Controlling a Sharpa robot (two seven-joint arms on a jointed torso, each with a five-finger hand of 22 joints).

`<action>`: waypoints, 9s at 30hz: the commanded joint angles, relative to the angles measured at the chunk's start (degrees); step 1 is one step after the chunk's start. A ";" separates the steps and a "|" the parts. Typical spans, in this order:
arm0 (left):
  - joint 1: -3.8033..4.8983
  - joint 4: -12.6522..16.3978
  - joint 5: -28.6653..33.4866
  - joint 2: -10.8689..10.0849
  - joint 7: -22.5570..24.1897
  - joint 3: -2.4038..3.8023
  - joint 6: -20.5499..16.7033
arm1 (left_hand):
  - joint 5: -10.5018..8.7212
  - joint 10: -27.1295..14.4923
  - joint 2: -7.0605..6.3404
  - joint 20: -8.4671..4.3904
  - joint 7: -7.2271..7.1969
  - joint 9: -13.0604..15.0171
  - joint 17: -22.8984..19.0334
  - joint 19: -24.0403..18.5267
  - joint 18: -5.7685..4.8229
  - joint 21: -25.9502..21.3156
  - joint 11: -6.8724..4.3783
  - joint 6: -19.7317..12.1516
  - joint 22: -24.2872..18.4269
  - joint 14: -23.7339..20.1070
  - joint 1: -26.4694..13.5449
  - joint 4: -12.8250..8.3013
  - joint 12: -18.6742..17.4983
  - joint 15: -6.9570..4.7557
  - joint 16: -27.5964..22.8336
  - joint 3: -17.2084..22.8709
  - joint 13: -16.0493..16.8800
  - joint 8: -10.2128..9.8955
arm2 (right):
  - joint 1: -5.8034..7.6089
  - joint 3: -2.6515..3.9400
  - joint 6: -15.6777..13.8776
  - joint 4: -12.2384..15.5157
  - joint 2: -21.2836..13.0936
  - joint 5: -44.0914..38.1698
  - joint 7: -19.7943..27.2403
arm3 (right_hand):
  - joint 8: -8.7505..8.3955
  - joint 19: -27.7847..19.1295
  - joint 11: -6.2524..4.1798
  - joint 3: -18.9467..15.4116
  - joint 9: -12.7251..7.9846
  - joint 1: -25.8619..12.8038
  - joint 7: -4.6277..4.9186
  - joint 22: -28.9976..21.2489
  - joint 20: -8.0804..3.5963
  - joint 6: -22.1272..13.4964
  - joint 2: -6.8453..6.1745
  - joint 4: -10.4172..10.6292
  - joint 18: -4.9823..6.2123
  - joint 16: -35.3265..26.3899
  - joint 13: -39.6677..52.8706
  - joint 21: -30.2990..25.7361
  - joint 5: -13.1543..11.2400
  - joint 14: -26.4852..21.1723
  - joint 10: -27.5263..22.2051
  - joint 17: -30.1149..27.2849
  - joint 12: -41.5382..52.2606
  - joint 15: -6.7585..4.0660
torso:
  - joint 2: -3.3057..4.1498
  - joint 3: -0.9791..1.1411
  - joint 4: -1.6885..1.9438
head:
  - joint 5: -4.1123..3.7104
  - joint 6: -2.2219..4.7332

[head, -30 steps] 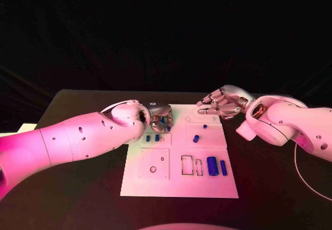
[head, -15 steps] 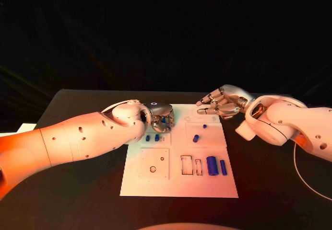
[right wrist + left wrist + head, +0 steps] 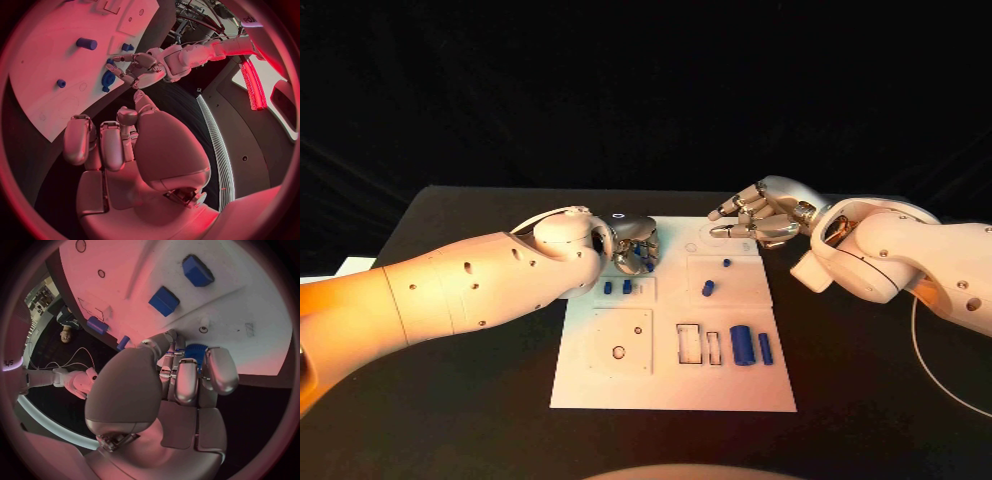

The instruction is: Assemble the parts on the task board

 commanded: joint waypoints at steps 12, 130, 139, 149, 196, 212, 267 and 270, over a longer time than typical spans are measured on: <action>-0.02 -0.48 0.65 0.67 -0.21 -0.14 2.52 | -0.49 -0.70 -0.82 0.01 0.19 -0.52 -0.66 0.90 -1.03 -0.14 0.73 -0.43 -0.06 1.71 -1.43 0.04 -1.73 -0.01 0.35 0.82 -0.19 -1.53 | -0.04 0.00 0.95 0.15 0.07 -0.19 0.47 | -0.11 -0.34 -0.11 0.14 0.05 -0.42 -0.03 -0.13 0.04 0.45 0.30 0.09 0.95 -0.18 0.05 -0.34 0.39 2.35 -0.28 0.00 0.18 -0.37 | 0.03 0.00 -0.01 | 0.10 -0.01; -0.78 3.65 8.38 -7.98 -1.63 2.10 2.41 | -0.57 3.56 0.09 -0.27 0.46 -0.11 -0.70 0.98 -0.99 -0.21 0.24 3.95 0.21 1.69 -2.73 -1.03 -1.87 -0.41 1.13 1.10 0.41 -0.89 | -0.06 0.00 1.36 -0.01 0.13 -0.12 0.73 | -0.05 -0.34 -0.12 0.11 0.07 -0.57 -0.05 -0.21 0.02 0.56 0.38 0.14 0.96 -0.24 0.09 -0.42 0.38 2.37 -0.19 -0.03 0.32 -0.38 | 0.00 0.00 0.00 | 0.71 -0.04; -0.85 3.80 8.38 -8.15 -1.54 2.08 2.18 | -0.57 3.50 0.03 -0.25 0.49 -0.16 -0.64 0.97 -1.00 -0.21 0.27 3.90 0.23 1.69 -2.83 -1.07 -2.00 -0.39 1.19 1.08 0.38 -1.01 | -0.06 0.00 1.35 -0.08 0.14 -0.12 0.75 | -0.05 -0.34 -0.12 0.11 0.07 -0.57 -0.05 -0.21 0.02 0.56 0.38 0.14 0.96 -0.24 0.09 -0.42 0.38 2.37 -0.19 -0.03 0.32 -0.38 | 0.00 0.00 -0.03 | 0.78 -0.05; -0.96 3.99 8.48 -8.14 -0.33 2.08 -0.51 | -0.46 -0.49 -1.51 0.62 2.20 -1.92 -1.10 0.85 -1.14 -0.25 1.88 -2.35 0.42 1.38 -3.89 -1.24 -2.52 0.85 1.20 1.65 -0.27 -3.33 | -0.06 0.00 1.29 -0.21 0.17 -0.12 0.76 | -0.05 -0.34 -0.12 0.11 0.07 -0.57 -0.05 -0.21 0.02 0.56 0.38 0.14 0.96 -0.24 0.09 -0.42 0.38 2.37 -0.19 -0.03 0.32 -0.38 | 0.06 0.02 -0.08 | 0.84 0.01; -0.91 10.38 86.32 -18.84 28.57 1.72 -12.92 | -0.73 -0.10 0.87 1.26 2.16 -1.45 -18.36 -7.02 2.72 -22.33 1.55 0.02 -13.87 -5.92 -4.15 -1.33 2.92 0.96 -8.61 0.08 1.07 -0.78 | -2.93 0.02 4.78 -1.44 1.61 -54.74 -12.00 | -0.54 -0.94 0.44 13.79 0.08 3.62 -1.52 -4.07 -0.16 7.11 -4.36 -2.02 1.63 -9.88 -48.48 -3.80 -5.54 1.53 -8.93 -10.68 -46.25 -0.55 | -0.01 -0.06 0.02 | -1.32 1.42; -0.96 11.82 90.59 -19.54 29.66 1.45 -12.31 | -0.69 -0.08 0.97 1.17 2.13 -1.52 -19.19 -7.62 2.97 -23.98 1.44 -0.01 -14.91 -6.45 -4.12 -1.46 3.49 0.88 -8.97 -0.74 1.25 -0.72 | -4.40 0.01 7.33 -2.41 4.16 -57.53 -12.63 | -0.89 -1.30 0.37 16.08 -0.11 2.91 -1.73 -4.56 -1.13 7.38 -5.33 -1.91 1.73 -10.61 -51.93 -4.24 -5.89 1.37 -9.39 -11.57 -47.98 -1.64 | 0.10 -0.09 0.10 | -1.25 1.59; -0.95 12.58 90.13 -19.91 28.55 1.45 -11.81 | -0.57 -0.88 1.35 1.19 2.50 -1.66 -19.80 -7.97 3.05 -24.98 1.70 -0.85 -15.47 -6.98 -3.03 -2.32 4.14 1.02 -9.08 -1.42 1.42 -0.88 | -6.37 -0.04 3.89 -4.14 6.96 -58.83 -14.10 | -0.27 1.07 -0.18 27.81 1.35 1.83 -1.77 -0.44 -0.79 12.30 -2.83 -6.71 0.94 -8.38 -56.78 -1.65 -9.38 2.07 -1.97 -9.72 -49.24 -0.96 | 0.08 0.00 -0.03 | -1.38 0.56; -0.95 12.57 90.08 -19.94 28.50 1.45 -11.73 | -0.57 -0.88 1.35 1.19 2.50 -1.66 -19.80 -7.97 3.05 -24.98 1.70 -0.85 -15.47 -6.98 -3.03 -2.32 4.14 1.02 -9.08 -1.42 1.42 -0.88 | -6.37 -0.02 3.68 -3.82 6.59 -58.53 -14.44 | -0.30 1.05 -0.17 28.02 1.42 1.37 -1.77 -0.40 -0.74 12.36 -2.90 -6.78 0.94 -8.39 -56.82 -1.61 -9.85 2.04 -1.86 -9.81 -49.39 -0.92 | 0.02 -0.02 -0.04 | -1.38 0.49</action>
